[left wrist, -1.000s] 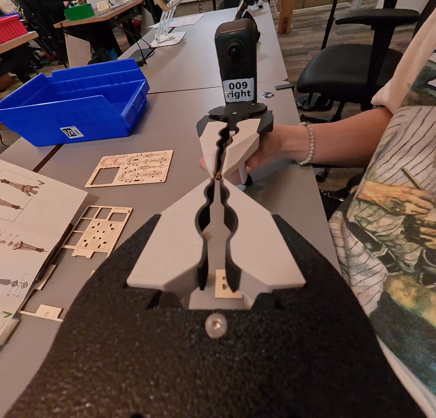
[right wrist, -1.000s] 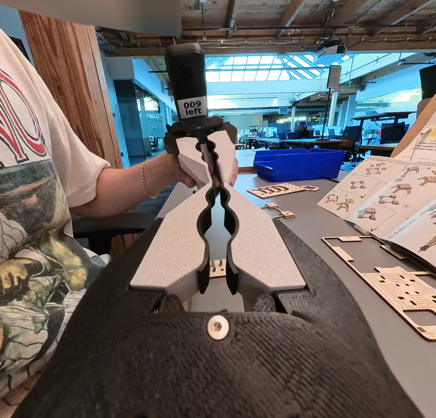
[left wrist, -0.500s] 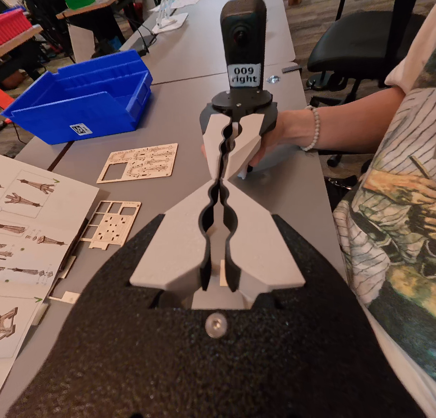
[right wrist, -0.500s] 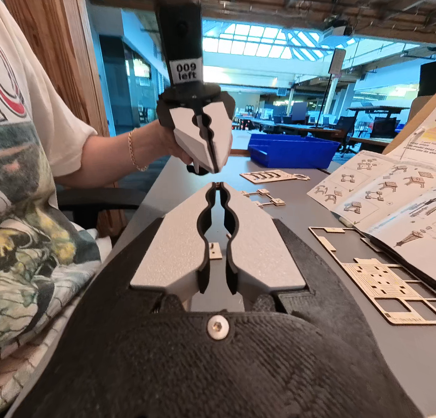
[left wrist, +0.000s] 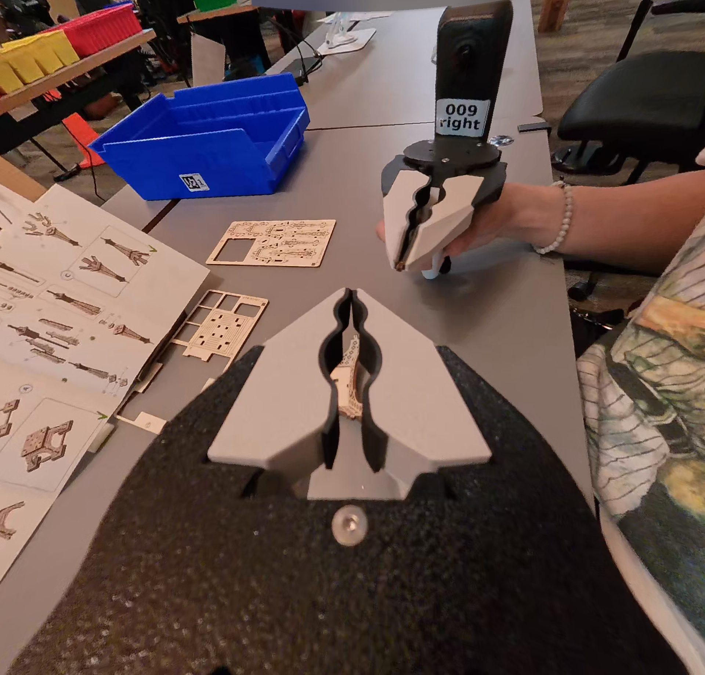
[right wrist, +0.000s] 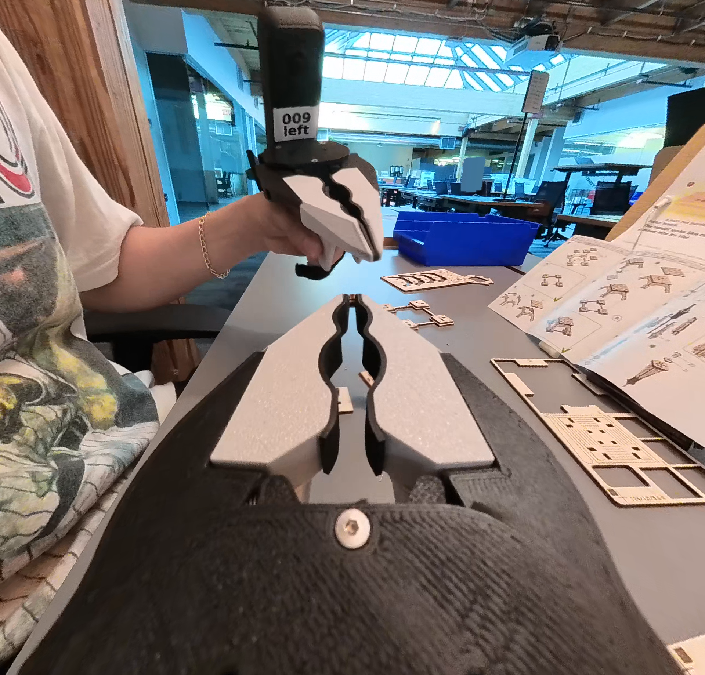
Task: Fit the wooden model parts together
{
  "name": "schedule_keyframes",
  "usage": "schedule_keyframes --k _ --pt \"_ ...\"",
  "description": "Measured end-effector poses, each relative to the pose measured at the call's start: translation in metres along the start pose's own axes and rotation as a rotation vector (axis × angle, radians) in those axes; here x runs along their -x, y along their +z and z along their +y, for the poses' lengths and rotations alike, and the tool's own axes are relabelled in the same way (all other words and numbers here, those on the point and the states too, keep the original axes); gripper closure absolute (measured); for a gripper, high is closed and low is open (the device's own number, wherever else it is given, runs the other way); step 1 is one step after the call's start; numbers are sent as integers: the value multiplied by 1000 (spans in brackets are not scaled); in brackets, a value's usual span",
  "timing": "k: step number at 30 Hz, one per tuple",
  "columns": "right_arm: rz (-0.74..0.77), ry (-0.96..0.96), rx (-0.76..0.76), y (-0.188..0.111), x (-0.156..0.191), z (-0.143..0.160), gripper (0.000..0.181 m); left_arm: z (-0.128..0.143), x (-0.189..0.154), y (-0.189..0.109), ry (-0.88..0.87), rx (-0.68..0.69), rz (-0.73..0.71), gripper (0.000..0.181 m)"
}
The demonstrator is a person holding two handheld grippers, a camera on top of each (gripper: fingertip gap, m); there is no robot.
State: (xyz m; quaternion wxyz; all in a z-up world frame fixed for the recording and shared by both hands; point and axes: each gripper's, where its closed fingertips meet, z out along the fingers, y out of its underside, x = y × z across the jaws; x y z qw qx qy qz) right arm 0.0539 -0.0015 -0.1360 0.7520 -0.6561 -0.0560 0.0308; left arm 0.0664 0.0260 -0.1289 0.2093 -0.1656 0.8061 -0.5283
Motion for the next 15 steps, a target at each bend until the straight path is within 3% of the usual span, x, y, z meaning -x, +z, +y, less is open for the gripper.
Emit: schedule_keyframes --k 15 --pt "-11 9 -37 -4 1 -5 181 9 4 -2 22 69 -29 181"
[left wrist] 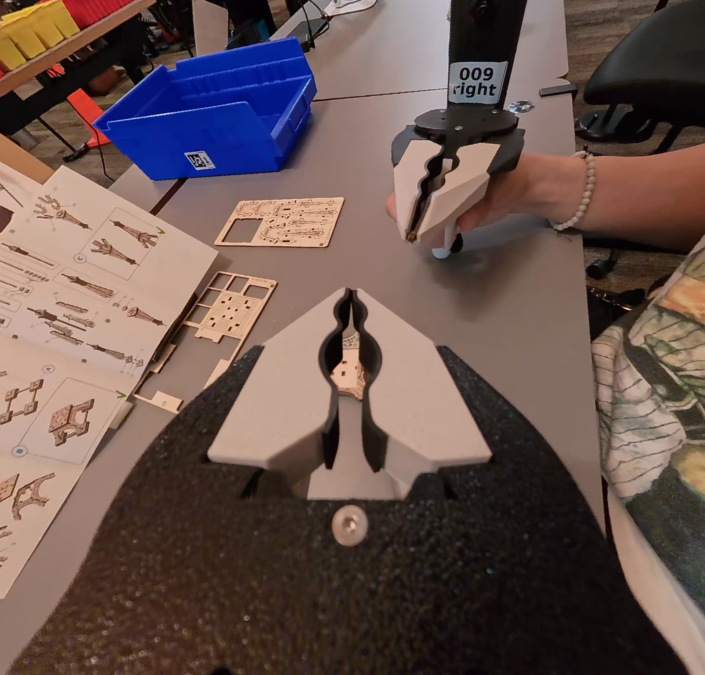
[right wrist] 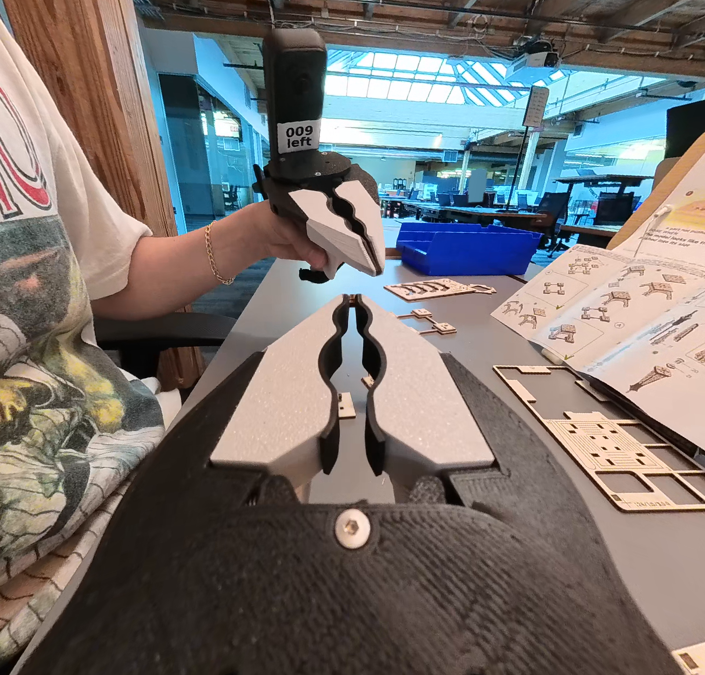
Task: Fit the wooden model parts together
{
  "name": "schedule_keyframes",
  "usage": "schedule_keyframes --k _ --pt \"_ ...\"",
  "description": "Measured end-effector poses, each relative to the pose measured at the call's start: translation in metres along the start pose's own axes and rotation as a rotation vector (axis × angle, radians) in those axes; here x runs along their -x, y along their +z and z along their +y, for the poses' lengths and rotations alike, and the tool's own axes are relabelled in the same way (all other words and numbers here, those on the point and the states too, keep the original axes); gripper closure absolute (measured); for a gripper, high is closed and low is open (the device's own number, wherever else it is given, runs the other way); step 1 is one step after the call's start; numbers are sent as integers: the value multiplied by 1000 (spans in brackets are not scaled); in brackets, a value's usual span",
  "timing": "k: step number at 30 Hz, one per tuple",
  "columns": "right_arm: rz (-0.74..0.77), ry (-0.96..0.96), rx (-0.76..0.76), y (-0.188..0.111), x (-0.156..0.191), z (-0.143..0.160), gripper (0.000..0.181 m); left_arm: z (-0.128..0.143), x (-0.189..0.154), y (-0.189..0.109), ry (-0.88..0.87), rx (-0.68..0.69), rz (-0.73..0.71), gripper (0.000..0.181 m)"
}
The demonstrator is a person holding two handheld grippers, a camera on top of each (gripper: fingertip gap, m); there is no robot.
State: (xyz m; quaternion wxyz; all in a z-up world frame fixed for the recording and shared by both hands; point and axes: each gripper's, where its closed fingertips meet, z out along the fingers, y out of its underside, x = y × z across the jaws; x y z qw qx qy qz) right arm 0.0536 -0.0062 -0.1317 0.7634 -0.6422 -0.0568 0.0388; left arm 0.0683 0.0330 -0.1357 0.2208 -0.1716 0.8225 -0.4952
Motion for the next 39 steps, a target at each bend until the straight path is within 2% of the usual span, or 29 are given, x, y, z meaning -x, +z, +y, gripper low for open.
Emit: schedule_keyframes --k 29,39 --pt "-4 5 -8 -1 -1 -1 181 7 -1 3 36 60 -3 181" --pt "-17 25 -20 0 1 -2 181 -7 -26 21 -23 -19 130 178"
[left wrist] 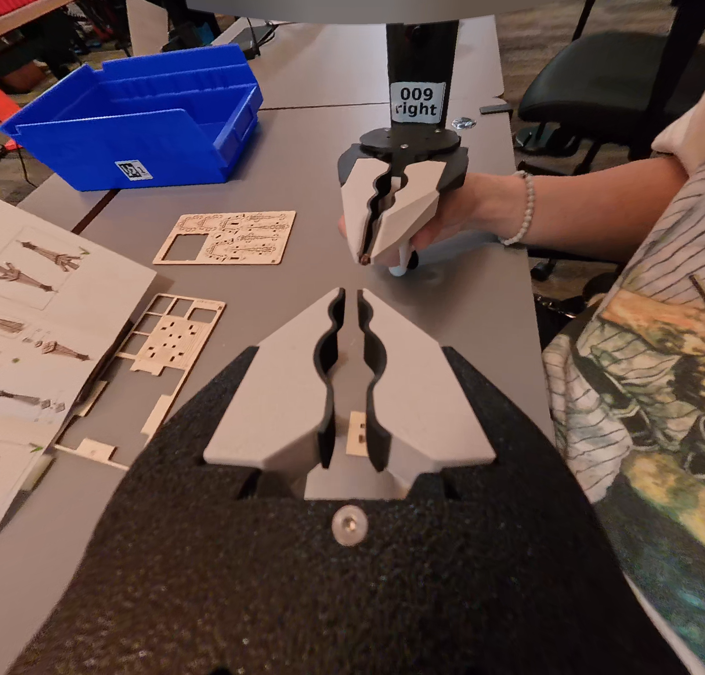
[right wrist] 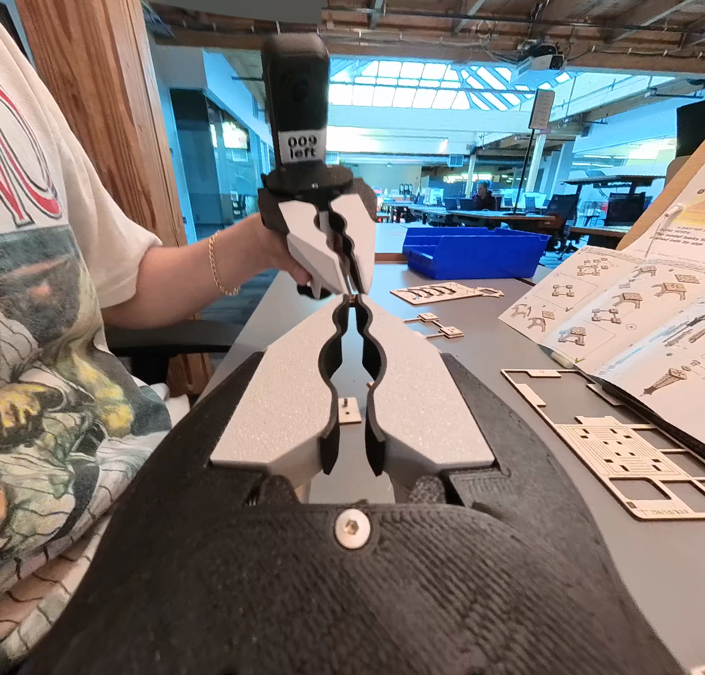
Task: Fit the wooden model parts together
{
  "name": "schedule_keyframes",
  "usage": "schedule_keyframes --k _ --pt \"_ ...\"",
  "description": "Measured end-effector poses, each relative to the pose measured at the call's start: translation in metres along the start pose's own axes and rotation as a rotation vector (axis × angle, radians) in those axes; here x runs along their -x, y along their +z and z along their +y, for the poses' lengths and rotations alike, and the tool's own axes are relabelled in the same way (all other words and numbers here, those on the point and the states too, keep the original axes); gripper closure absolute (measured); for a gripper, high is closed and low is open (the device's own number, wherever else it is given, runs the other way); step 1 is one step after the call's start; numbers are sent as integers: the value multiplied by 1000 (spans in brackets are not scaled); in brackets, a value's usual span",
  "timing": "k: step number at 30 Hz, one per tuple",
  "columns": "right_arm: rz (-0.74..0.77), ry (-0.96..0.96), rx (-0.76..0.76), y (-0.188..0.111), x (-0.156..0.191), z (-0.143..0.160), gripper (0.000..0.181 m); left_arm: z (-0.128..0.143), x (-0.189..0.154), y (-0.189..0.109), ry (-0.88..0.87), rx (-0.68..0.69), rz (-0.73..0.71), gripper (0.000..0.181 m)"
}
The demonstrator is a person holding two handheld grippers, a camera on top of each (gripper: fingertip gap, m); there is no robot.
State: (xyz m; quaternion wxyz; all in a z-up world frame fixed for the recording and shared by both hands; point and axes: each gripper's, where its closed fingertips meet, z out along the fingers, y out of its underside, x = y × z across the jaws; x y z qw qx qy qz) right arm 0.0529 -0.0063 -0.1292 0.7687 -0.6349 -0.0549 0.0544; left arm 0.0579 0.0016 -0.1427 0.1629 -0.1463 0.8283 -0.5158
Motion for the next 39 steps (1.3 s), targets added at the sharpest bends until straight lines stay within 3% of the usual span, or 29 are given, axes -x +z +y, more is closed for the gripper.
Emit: schedule_keyframes --k 30,35,39 --pt "-4 -3 -37 2 5 -5 181 -16 -10 9 -6 -129 69 181" --pt "52 -52 -27 -4 -4 -2 168 -4 2 2 26 -8 -5 181" --pt "227 -123 104 -13 -33 7 168 35 18 -10 27 276 -70 181"
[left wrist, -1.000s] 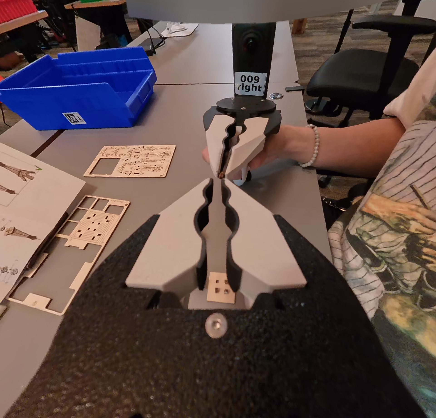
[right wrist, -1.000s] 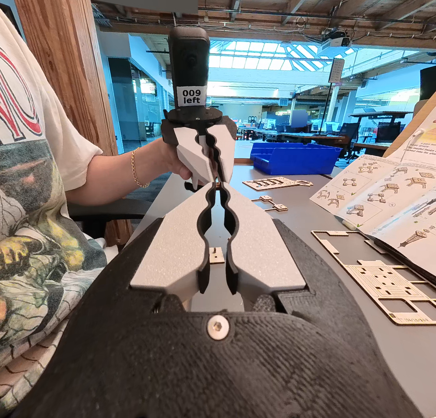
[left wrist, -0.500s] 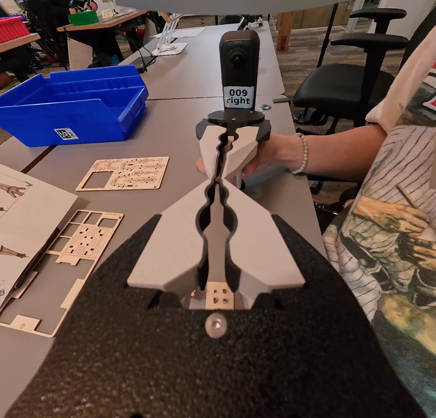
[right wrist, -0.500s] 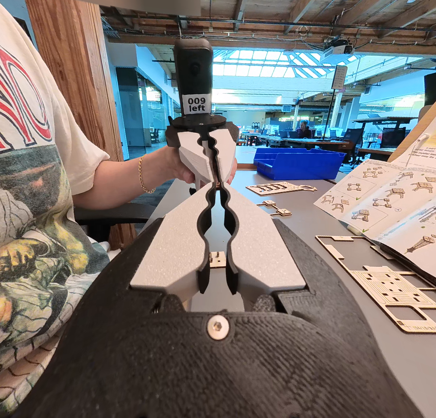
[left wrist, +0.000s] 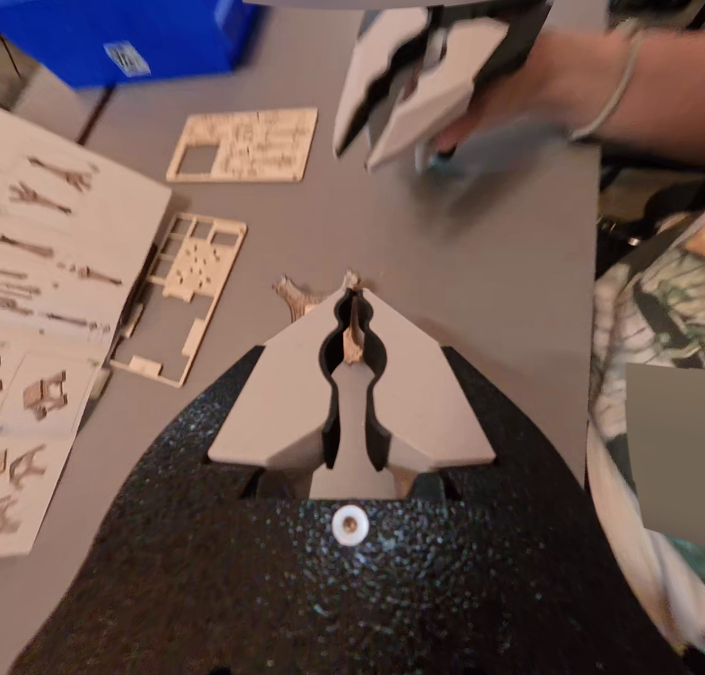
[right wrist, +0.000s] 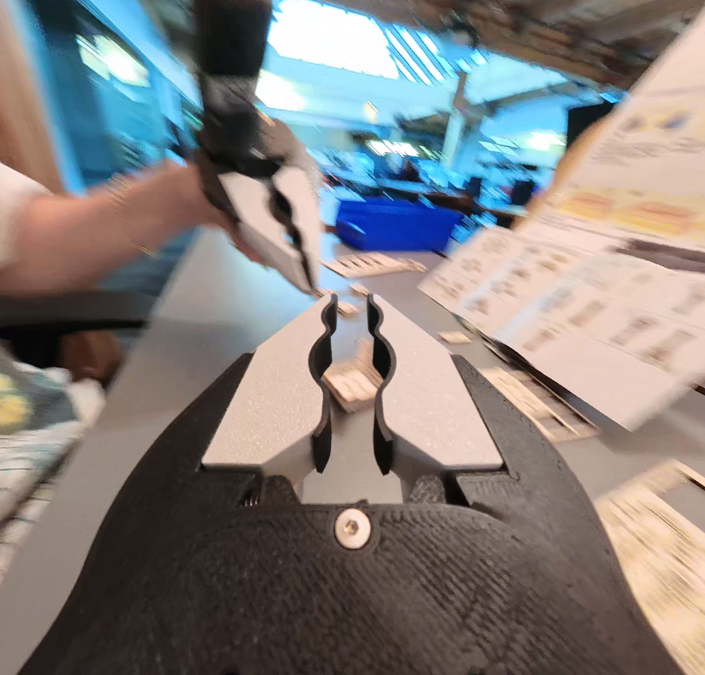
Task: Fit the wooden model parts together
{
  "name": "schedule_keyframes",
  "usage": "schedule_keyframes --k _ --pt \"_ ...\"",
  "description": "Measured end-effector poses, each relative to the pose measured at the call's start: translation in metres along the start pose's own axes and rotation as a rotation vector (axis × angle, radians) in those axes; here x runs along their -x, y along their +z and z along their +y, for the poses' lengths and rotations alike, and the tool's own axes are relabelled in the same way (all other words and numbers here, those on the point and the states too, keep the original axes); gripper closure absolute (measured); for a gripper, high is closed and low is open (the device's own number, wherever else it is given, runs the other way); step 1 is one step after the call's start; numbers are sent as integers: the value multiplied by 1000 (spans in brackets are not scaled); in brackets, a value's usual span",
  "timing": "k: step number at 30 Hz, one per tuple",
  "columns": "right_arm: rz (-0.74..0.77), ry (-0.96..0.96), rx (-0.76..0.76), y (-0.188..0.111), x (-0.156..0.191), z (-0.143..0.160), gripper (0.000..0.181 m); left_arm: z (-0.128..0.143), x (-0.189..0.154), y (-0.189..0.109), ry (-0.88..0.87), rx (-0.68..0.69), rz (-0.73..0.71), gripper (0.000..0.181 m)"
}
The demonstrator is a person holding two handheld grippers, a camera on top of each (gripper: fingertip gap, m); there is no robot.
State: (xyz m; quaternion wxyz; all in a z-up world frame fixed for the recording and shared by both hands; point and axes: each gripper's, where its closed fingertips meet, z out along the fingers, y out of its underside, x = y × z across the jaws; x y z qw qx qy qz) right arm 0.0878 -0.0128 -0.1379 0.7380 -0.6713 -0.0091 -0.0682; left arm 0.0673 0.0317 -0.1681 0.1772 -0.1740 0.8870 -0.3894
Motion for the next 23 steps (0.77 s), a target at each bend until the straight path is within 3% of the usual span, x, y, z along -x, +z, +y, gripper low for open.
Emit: schedule_keyframes --k 7,14,23 --pt "247 -108 255 0 -38 39 167 47 -13 24 59 406 61 181" --pt "284 -82 238 -5 -46 39 156 69 -22 32 61 596 87 181" --pt "274 -31 146 -14 -48 28 156 77 -26 34 86 707 93 181"
